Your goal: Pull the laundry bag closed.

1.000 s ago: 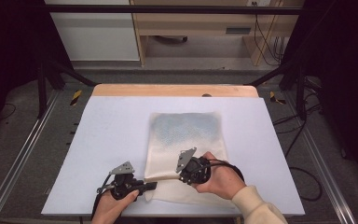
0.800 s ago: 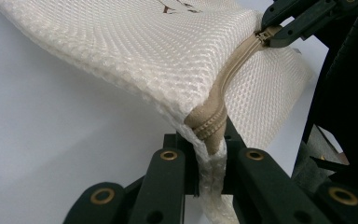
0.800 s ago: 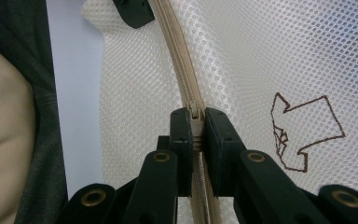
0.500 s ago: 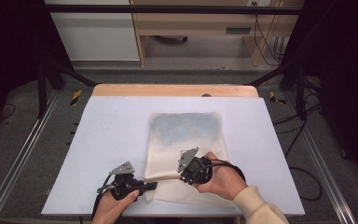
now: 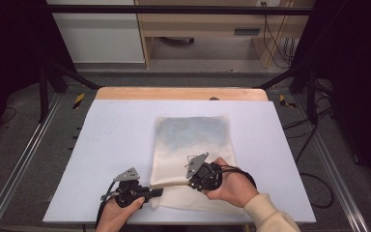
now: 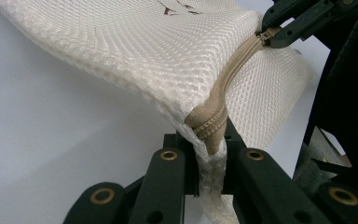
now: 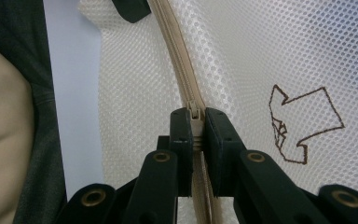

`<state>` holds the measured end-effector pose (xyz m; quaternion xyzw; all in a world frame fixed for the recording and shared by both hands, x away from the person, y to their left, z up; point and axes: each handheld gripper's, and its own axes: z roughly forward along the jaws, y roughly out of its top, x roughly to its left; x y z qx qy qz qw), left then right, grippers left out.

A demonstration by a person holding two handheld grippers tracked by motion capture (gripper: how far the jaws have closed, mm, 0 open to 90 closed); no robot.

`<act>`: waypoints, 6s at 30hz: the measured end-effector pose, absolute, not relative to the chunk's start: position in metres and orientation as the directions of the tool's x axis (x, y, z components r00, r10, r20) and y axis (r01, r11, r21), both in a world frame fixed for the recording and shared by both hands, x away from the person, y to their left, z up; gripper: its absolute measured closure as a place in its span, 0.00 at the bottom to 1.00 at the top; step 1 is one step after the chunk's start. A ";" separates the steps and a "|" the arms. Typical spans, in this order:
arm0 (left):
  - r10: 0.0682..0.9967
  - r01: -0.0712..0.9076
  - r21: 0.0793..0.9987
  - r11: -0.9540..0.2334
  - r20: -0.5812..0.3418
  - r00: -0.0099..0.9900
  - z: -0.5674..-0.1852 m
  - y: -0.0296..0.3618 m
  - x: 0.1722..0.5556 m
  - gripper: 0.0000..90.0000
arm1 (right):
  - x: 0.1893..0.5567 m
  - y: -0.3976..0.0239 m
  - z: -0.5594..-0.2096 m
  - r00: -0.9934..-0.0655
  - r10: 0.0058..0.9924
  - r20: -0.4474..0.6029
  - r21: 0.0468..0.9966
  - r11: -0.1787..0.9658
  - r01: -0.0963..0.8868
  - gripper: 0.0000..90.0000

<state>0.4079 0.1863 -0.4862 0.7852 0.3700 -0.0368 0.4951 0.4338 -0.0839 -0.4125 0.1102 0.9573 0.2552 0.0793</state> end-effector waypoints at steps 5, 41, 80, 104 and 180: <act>0.540 0.618 0.750 -0.238 -0.426 0.726 -0.487 0.186 0.408 0.93 | 0.434 -0.087 -0.412 -0.962 0.257 -0.095 0.505 0.845 0.176 0.91; 0.538 0.616 0.750 -0.241 -0.425 0.728 -0.488 0.177 0.408 0.93 | 0.433 -0.103 -0.411 -0.953 0.289 -0.092 0.510 0.835 0.204 0.91; 0.536 0.616 0.749 -0.244 -0.425 0.729 -0.488 0.178 0.407 0.93 | 0.431 -0.121 -0.412 -0.947 0.309 -0.092 0.523 0.824 0.218 0.91; 0.535 0.617 0.748 -0.244 -0.428 0.729 -0.489 0.177 0.407 0.93 | 0.429 -0.134 -0.413 -0.938 0.337 -0.087 0.533 0.811 0.242 0.91; 0.536 0.619 0.748 -0.239 -0.430 0.727 -0.488 0.179 0.407 0.93 | 0.426 -0.176 -0.418 -0.908 0.411 -0.082 0.529 0.790 0.310 0.91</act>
